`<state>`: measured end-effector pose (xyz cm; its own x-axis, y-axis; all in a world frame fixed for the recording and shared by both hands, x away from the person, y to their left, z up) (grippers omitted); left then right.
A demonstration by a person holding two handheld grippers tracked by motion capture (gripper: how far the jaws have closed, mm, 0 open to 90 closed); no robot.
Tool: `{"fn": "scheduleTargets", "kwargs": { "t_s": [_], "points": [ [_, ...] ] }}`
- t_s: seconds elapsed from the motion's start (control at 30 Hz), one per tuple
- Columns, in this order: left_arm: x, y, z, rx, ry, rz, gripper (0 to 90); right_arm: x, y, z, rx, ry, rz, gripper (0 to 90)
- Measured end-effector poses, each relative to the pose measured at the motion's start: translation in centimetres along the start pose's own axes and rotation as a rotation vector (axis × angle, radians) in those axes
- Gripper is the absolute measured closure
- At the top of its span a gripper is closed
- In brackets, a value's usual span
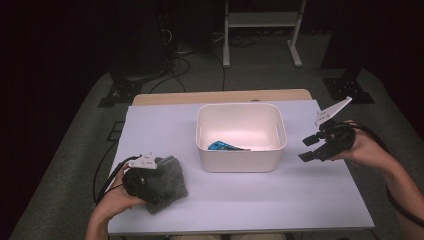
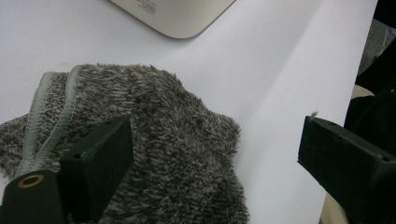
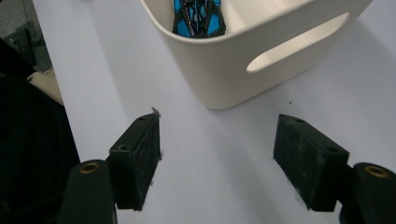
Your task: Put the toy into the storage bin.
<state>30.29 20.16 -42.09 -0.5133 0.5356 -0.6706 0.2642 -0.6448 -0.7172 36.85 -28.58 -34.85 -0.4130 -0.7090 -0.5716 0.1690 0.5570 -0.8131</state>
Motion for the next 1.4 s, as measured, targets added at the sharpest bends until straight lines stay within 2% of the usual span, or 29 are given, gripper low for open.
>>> {"fn": "scheduleTargets", "kwargs": {
  "t_s": [0.5,1.4],
  "points": [
    [0.1,0.0,-0.1,-0.003,-0.002,-0.003,9.7,3.0,2.6,0.5,-0.023,0.063,0.022,29.8],
    [0.3,0.1,-0.3,-0.007,-0.012,-0.009,9.7,7.0,4.7,0.3,-0.044,0.136,0.072,28.7]
  ]
}}
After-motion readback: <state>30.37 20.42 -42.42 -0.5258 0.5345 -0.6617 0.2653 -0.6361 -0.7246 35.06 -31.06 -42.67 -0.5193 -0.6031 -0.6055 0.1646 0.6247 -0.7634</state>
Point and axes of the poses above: each handheld gripper's, and its own axes: y roughly forward along the jaws, x roughly out of its underside, z roughly to its right, the point moved 4 cm from there along y, roughly forward along the jaws, and after that the axes turned 3 degrees about -y, right-handed, at the moved point
